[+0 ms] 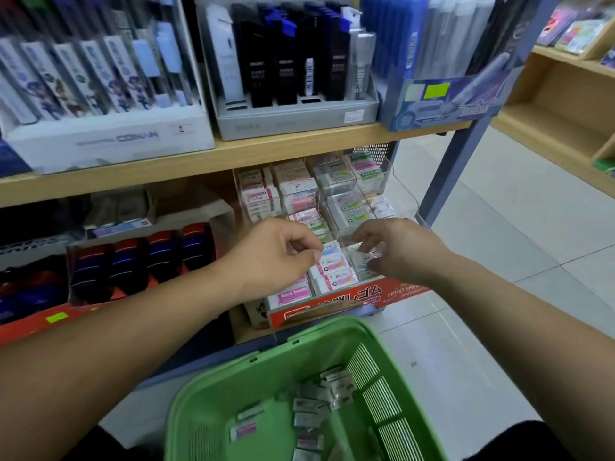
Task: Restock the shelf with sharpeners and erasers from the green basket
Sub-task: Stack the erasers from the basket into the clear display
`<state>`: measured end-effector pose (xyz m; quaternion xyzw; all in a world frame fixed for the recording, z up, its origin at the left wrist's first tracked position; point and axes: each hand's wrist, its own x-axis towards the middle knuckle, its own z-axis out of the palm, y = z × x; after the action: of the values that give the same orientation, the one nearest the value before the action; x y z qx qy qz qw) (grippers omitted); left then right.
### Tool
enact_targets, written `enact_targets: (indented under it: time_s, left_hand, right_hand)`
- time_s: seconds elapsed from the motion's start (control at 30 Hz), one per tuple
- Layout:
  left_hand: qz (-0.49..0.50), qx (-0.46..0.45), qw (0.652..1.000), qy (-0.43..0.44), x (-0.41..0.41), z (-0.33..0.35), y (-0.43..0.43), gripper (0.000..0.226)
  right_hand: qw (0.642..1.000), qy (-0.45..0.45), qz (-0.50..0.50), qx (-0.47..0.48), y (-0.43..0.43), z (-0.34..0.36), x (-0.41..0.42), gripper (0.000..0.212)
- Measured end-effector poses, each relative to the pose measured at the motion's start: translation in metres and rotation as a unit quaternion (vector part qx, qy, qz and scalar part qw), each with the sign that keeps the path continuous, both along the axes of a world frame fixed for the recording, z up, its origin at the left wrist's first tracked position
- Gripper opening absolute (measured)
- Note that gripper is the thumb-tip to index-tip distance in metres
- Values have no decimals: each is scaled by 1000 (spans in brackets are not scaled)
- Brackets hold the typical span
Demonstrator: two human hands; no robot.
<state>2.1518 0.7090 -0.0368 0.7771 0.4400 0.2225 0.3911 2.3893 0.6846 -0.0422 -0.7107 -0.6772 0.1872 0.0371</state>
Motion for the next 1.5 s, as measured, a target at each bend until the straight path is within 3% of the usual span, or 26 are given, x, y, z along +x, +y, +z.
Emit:
enact_targets:
  time_s: [0.1, 0.3, 0.4, 0.5, 0.57, 0.6, 0.67, 0.8, 0.93, 1.1, 1.2, 1.37, 1.43, 1.5]
  left_hand:
    - [-10, 0, 1000, -6, -10, 1, -4, 9]
    - [8, 14, 999, -28, -23, 7, -25, 9]
    - [22, 14, 998, -59, -25, -2, -48, 8]
    - [37, 5, 996, -77, -31, -27, -74, 6]
    - [-1, -38, 999, -16, -35, -50, -86, 12]
    - [-31, -57, 996, 60, -39, -65, -89, 23]
    - [-64, -97, 975, 190, -44, -100, -98, 35]
    - [14, -126, 969, 214, -56, -175, -115, 18]
    - [45, -185, 940, 284, -76, -239, -128, 25]
    - [179, -270, 917, 234, -93, -302, -141, 32]
    - [198, -280, 908, 239, -94, -329, -144, 44]
    - [125, -207, 890, 385, -90, -355, -144, 78]
    - [105, -170, 888, 413, -90, -363, -148, 74]
    - [109, -151, 893, 409, -90, -368, -149, 56]
  right_hand:
    - [997, 60, 23, -33, -8, 10, 7, 54]
    - [995, 95, 13, -9, -30, 17, 2, 37]
    - [998, -6, 28, 56, -53, 22, -2, 29]
    - [994, -29, 80, 61, -89, 17, -18, 43]
    - [994, 33, 108, 5, -114, 1, -31, 44]
    - [990, 52, 126, -37, -124, -12, -36, 43]
    - [976, 26, 173, -130, -138, -45, -46, 42]
    - [946, -41, 194, -257, -141, -139, -60, 63]
    - [953, -68, 175, -237, -126, -209, -73, 76]
    - [976, -19, 114, -186, -107, -280, -79, 88]
    - [979, 17, 105, -174, -106, -312, -82, 87]
    - [980, -48, 115, -157, -104, -335, -79, 92]
    - [976, -63, 124, -167, -104, -338, -77, 96]
    - [972, -79, 132, -180, -106, -337, -77, 94]
